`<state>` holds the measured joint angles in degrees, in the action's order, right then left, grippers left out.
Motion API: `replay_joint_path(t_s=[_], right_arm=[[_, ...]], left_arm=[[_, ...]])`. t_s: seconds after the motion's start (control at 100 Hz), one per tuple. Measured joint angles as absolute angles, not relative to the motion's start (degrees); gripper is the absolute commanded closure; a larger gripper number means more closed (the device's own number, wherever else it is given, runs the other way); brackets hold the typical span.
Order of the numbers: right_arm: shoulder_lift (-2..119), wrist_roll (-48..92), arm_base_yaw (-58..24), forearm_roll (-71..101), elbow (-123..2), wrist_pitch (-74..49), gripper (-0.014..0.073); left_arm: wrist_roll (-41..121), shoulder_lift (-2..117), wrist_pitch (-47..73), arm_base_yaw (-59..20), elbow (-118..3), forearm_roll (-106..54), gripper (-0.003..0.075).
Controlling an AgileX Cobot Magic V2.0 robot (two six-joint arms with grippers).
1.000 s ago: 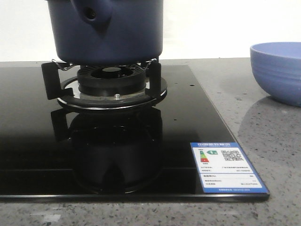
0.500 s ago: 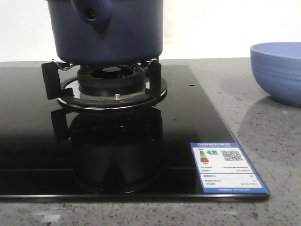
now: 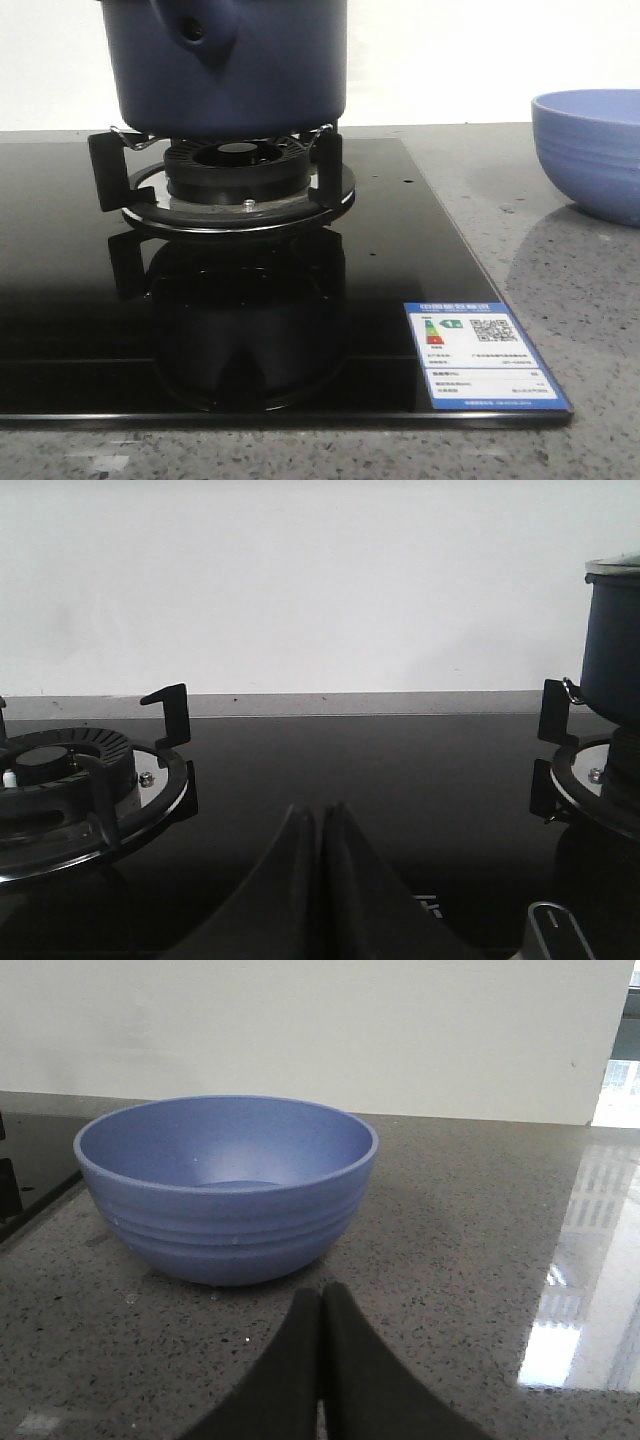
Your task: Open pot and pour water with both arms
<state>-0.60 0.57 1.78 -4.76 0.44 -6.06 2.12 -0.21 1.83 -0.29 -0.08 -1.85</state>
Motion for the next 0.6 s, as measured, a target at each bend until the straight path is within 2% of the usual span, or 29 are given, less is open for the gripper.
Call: replay_joint_path(t_s=[0.33,0.6], right_arm=[[-0.60,0.48,1.78,1.46,0.44,-3.57,0.0655],[-0.60,0.48,1.78,16.86,0.44,-1.32,0.0655]], left_arm=[[2.12,-0.21,1.83,-0.29,-0.08,-7.67,0.0741],[2.12,-0.21,1.80,-0.29,-0.08,-29.48,0.0741]])
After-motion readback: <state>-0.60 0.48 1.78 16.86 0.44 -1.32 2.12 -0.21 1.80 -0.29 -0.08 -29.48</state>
